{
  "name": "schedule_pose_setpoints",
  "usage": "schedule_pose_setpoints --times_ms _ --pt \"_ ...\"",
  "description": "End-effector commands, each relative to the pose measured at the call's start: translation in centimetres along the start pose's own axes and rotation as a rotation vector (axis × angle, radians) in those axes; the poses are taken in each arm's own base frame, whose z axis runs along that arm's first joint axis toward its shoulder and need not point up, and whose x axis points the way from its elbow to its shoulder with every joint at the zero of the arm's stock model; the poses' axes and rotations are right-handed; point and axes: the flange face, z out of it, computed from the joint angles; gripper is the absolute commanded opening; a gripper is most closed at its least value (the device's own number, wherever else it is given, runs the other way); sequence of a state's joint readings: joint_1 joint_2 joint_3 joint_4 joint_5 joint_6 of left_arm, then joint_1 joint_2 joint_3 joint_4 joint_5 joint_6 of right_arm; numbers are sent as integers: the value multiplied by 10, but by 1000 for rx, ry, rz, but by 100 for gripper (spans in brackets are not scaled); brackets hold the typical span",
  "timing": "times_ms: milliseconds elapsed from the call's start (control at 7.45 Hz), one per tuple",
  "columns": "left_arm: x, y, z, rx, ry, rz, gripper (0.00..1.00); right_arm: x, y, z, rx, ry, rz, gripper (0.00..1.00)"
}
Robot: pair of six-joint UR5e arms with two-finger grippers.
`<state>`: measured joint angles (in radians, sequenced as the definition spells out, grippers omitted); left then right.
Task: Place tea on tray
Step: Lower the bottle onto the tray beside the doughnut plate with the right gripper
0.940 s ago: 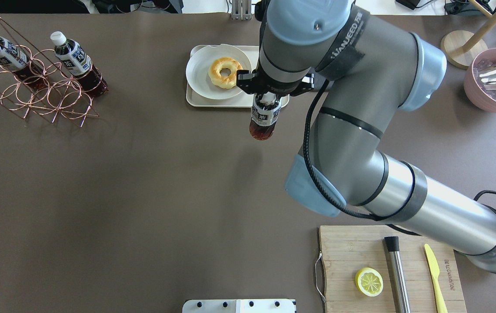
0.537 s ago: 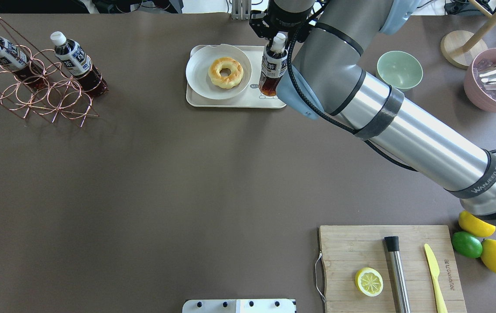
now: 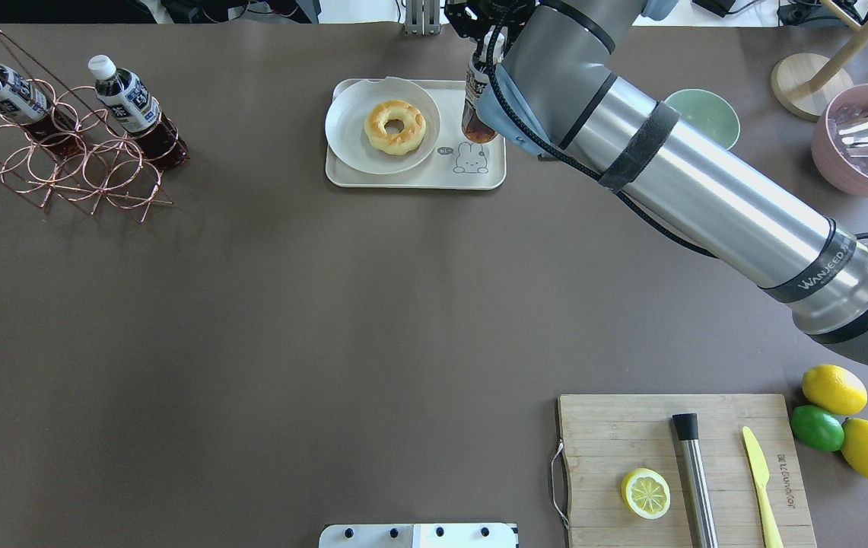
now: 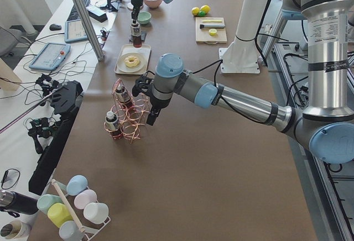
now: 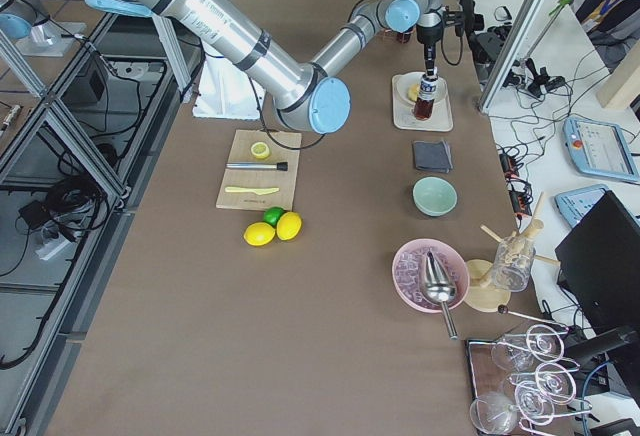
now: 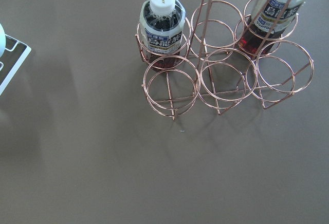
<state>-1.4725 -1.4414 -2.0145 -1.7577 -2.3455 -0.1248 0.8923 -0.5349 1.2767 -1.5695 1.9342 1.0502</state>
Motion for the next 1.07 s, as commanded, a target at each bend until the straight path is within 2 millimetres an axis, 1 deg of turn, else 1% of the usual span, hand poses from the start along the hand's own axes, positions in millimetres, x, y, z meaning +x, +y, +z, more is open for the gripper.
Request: schedule_pose_setpoints --times_ms 0,269,403,940 --pt "-1 14 -4 10 0 1 97 -2 -5 11 -3 1 4 0" --pt "-1 15 -3 12 2 3 97 -4 -3 20 -8 -5 -1 0" --pt "-2 14 -3 12 1 3 97 0 -3 24 -22 -6 -9 0" --pt "0 10 -3 17 2 11 97 3 -3 28 -27 0 -6 0"
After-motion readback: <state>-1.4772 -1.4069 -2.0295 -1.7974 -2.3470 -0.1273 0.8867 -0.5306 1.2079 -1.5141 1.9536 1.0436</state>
